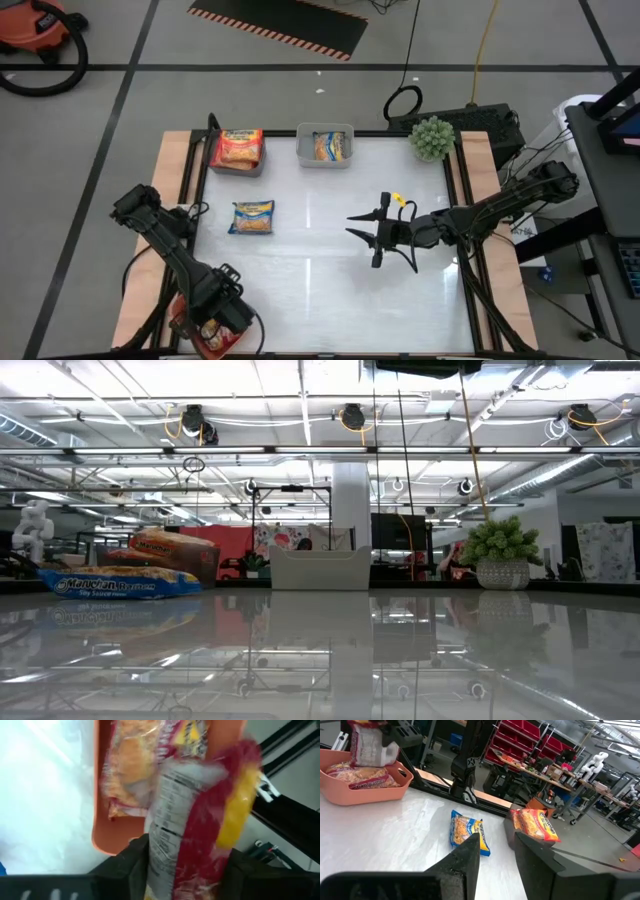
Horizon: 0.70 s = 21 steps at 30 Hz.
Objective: Sort Maruchan noodles
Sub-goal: Put the red noodle pack into the orange bin
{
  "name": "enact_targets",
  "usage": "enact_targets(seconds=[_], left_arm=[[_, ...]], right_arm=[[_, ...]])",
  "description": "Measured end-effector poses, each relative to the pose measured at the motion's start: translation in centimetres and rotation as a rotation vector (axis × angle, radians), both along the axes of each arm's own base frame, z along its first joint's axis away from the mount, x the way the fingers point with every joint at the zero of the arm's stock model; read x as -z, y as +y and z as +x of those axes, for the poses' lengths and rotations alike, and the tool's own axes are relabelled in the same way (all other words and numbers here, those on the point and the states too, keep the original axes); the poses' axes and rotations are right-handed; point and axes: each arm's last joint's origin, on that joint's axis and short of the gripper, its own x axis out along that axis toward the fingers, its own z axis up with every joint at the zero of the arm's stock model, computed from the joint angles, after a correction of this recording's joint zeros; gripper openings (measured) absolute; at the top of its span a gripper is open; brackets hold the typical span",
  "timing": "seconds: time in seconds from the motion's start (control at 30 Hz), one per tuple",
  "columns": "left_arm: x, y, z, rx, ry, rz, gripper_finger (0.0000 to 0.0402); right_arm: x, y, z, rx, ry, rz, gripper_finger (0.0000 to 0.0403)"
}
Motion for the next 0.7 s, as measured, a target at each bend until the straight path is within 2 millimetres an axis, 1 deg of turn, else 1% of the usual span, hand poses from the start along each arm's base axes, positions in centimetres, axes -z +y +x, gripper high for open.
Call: enact_targets(seconds=[0.2,0.37,0.53,0.7], left_arm=[[0.6,0.3,0.0,-0.018,0.006,0.036,0.0207],[0.6,0.4,0.2,-0.011,-0.035,0.070,0.0213],[0.7,-0.1,0.6,-0.013,-0.081,0.024,0.0214],[0.7,-1.0,1.1,-0.041,-0.116,-0.078,0.0214]], right_arm=[[0.0,0.0,0.0,0.000,0.000,0.000,0.0116],[0.0,0.0,0.0,0.000,0.001,0.000,0.0116],[0.0,0.0,0.0,0.000,0.002,-0.001,0.0116],[0.2,0.0,0.0,0.000,0.024,-0.008,0.0116]])
